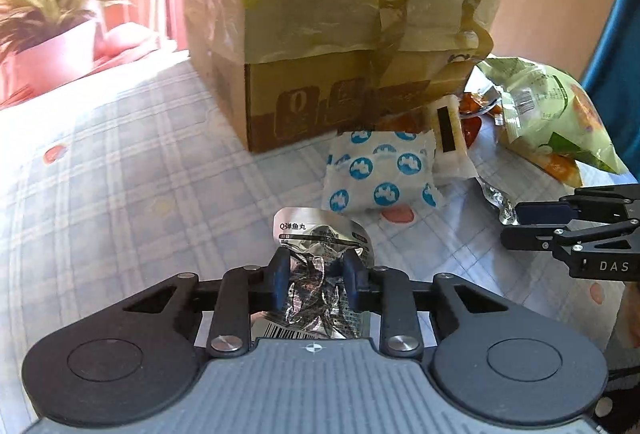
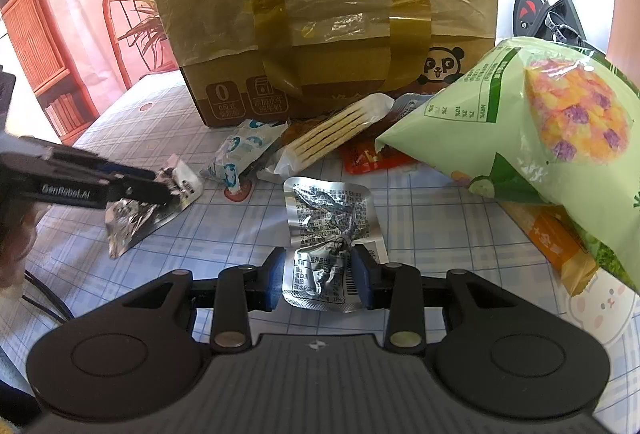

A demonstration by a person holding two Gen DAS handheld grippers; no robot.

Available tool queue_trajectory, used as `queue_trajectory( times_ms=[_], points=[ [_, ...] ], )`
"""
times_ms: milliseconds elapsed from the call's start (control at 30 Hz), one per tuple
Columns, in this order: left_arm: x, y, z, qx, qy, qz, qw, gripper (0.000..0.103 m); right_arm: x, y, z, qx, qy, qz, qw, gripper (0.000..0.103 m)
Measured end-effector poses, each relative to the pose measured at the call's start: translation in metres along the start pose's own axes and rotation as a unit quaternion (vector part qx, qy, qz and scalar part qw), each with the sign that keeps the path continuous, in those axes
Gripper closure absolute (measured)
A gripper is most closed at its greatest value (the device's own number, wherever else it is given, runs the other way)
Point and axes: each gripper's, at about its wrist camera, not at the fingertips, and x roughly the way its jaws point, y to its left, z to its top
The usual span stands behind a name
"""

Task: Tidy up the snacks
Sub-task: 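Lift both silver sachets off the tablecloth toward the box, then hold the sachet in left tool while right tool grasps a red-printed snack packet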

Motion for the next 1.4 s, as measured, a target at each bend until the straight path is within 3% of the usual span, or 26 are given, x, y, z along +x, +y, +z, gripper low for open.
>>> queue_trajectory(
  times_ms=[133,267,433,667,767,900,967,1100,1133,1400],
  points=[
    [-0.007,-0.006,-0.006,0.004,-0.008,0.026,0.9996,0.071,-0.001,0.002,0.002,-0.002,0.0,-0.004,1.0,0.065],
    [-0.01,0.0,-0.007,-0.015,0.003,0.025,0.9996,0.053,-0.004,0.006,0.006,-0.018,-0.006,-0.015,1.0,0.062],
    [-0.016,0.001,-0.013,-0.017,0.003,0.007,0.9998,0.042,-0.002,0.012,0.008,-0.04,-0.003,-0.027,0.999,0.04],
    [-0.009,-0.008,-0.016,-0.002,0.001,0.028,0.9996,0.037,0.016,0.019,0.013,-0.078,0.011,-0.05,0.996,0.035],
    [-0.007,-0.015,-0.016,0.015,0.001,0.041,0.999,0.039,0.024,0.016,0.014,-0.085,0.026,-0.056,0.994,0.033],
    [-0.009,-0.011,-0.018,0.009,-0.014,0.041,0.999,0.054,0.024,0.01,0.014,-0.067,0.024,-0.045,0.996,0.032],
    [-0.011,-0.002,-0.017,-0.018,-0.02,0.03,0.9992,0.063,0.022,0.012,0.013,-0.07,0.022,-0.042,0.996,0.041],
    [-0.014,0.005,-0.014,-0.037,-0.022,0.025,0.9988,0.066,0.015,0.013,0.015,-0.064,0.012,-0.027,0.998,0.048],
    [-0.015,0.004,-0.013,-0.034,-0.022,0.025,0.9988,0.067,0.012,0.013,0.015,-0.062,0.008,-0.022,0.998,0.071],
    [-0.025,0.0,-0.009,-0.036,-0.041,0.02,0.9983,0.069,0.004,0.013,0.018,-0.054,0.0,-0.019,0.998,0.07]
  ],
)
